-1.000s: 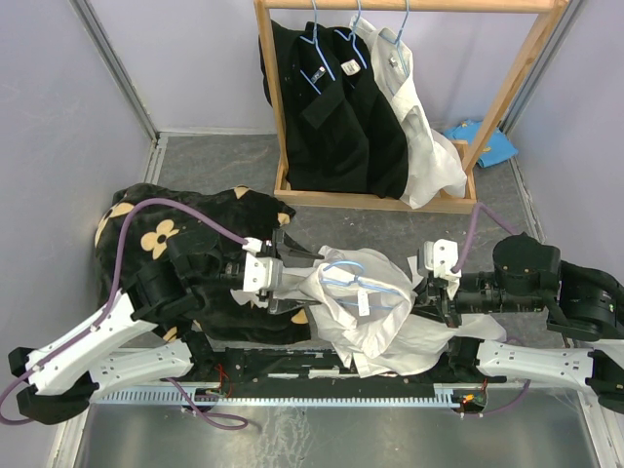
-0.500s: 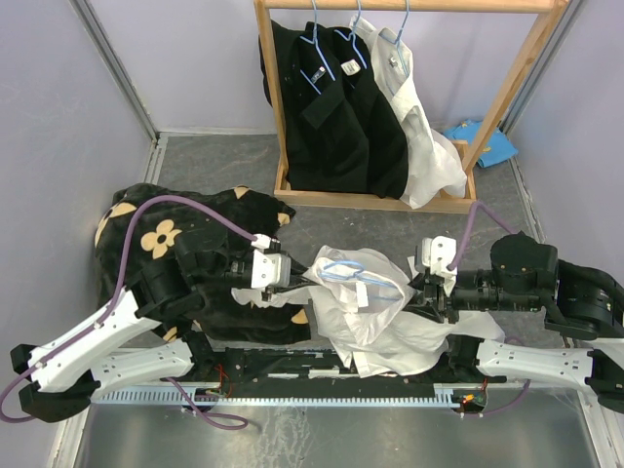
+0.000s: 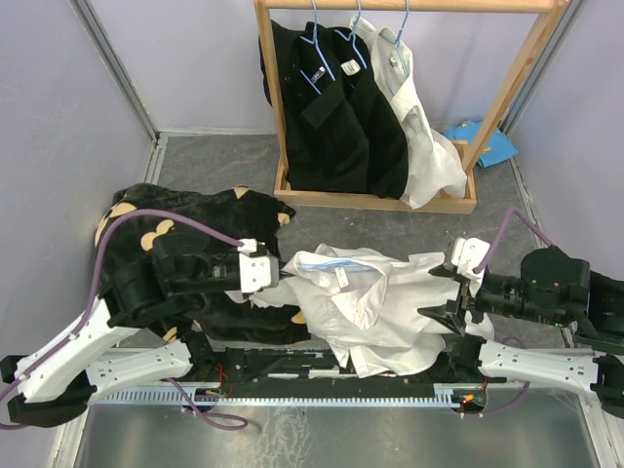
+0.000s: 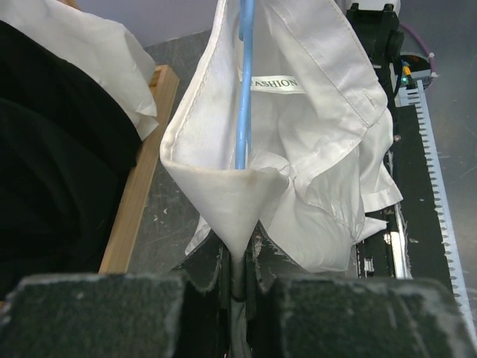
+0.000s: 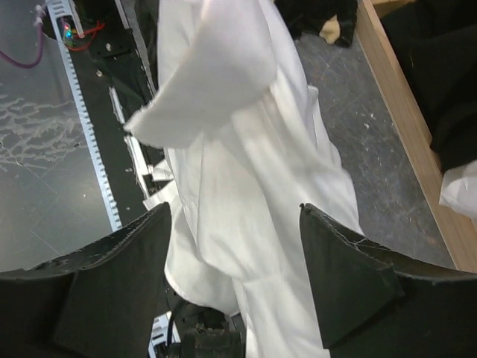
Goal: Place the shirt on the hanger
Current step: Adjust the shirt on the hanger.
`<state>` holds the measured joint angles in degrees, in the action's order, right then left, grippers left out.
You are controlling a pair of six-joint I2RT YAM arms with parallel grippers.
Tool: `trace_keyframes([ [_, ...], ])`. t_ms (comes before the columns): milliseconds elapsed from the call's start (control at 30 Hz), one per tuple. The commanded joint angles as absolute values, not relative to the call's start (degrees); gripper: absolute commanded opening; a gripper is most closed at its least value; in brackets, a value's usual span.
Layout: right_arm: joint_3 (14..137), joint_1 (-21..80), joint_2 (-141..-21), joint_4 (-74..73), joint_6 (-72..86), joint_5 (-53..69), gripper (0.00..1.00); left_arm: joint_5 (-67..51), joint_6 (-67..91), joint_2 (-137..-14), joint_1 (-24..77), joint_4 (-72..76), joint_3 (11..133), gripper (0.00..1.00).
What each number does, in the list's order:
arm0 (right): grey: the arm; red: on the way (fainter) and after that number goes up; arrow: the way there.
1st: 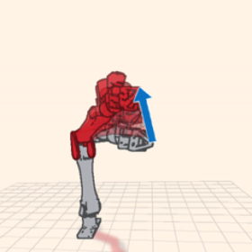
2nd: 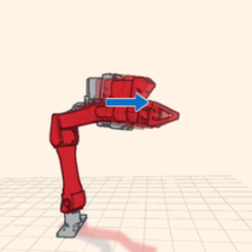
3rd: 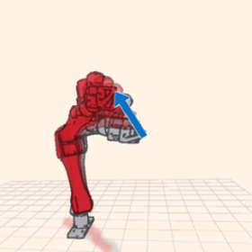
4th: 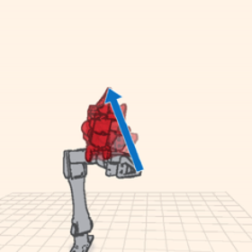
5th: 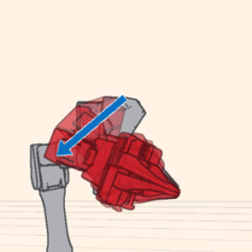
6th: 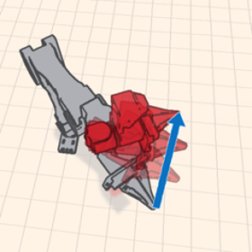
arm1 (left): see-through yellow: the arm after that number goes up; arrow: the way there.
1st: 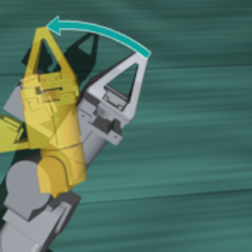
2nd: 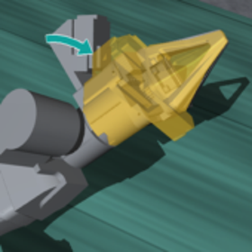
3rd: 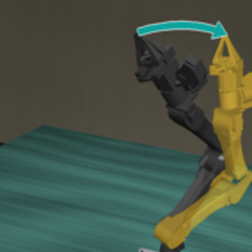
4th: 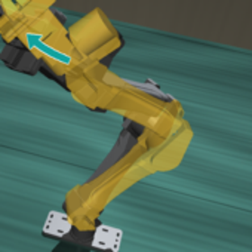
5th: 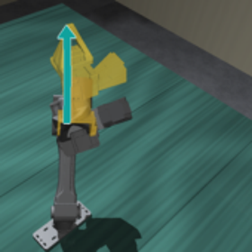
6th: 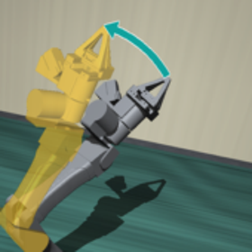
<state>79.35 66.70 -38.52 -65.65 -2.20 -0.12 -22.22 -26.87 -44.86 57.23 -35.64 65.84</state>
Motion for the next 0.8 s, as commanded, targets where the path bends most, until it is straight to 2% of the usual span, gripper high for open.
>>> trace_keyframes([
  [0,80.3,66.8,-37.1,-69.4,-1.3,-4.0,0.78,-20.0,-30.9,-41.7,57.1,-38.2,70.3,0.03],
  [333,80.2,66.8,-36.8,-71.5,-2.1,-10.4,0.81,-23.6,-33.0,-39.1,57.2,-42.2,74.0,0.03],
  [767,78.7,66.8,-37.4,-70.7,-2.9,-12.9,0.78,-28.1,-34.0,-38.1,57.2,-44.4,76.8,0.03],
])
